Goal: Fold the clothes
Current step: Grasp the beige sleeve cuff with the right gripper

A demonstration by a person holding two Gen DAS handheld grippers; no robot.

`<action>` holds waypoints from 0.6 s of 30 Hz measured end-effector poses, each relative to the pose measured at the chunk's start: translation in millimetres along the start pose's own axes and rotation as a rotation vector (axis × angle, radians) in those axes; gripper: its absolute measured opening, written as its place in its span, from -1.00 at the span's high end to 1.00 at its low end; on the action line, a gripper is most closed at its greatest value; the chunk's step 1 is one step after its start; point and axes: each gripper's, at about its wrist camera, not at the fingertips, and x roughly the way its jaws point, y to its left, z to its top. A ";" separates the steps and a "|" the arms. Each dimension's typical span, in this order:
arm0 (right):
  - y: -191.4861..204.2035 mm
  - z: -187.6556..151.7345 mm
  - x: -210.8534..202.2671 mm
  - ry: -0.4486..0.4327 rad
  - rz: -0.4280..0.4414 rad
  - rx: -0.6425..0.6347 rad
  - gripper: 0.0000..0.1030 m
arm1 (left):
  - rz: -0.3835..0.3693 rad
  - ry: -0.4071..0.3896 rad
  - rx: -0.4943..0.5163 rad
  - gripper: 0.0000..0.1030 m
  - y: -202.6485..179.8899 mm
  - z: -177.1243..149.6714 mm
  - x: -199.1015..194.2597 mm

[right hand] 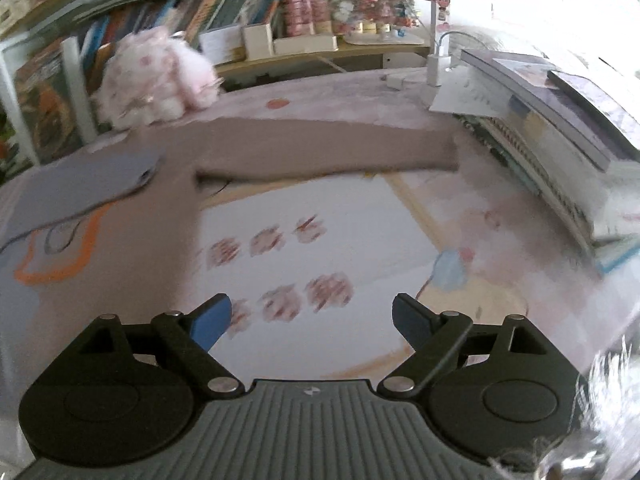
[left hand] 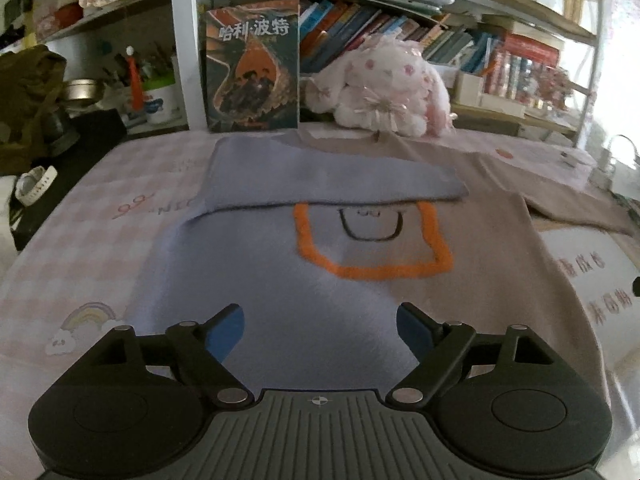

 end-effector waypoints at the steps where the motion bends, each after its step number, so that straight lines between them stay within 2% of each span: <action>1: -8.5 8.4 6.6 0.003 0.008 -0.004 -0.69 | 0.018 0.008 -0.011 -0.67 -7.5 2.0 2.2; 5: -41.7 43.3 29.1 0.001 0.043 -0.021 -0.69 | 0.047 0.003 -0.021 -0.67 -46.3 5.5 5.0; 11: -84.9 84.4 69.4 0.039 0.091 -0.024 -0.69 | 0.113 0.053 -0.023 -0.67 -96.0 -4.9 5.0; 18: -108.9 109.8 103.9 0.077 0.139 -0.029 -0.69 | 0.206 0.098 -0.060 -0.67 -116.7 -11.9 -4.3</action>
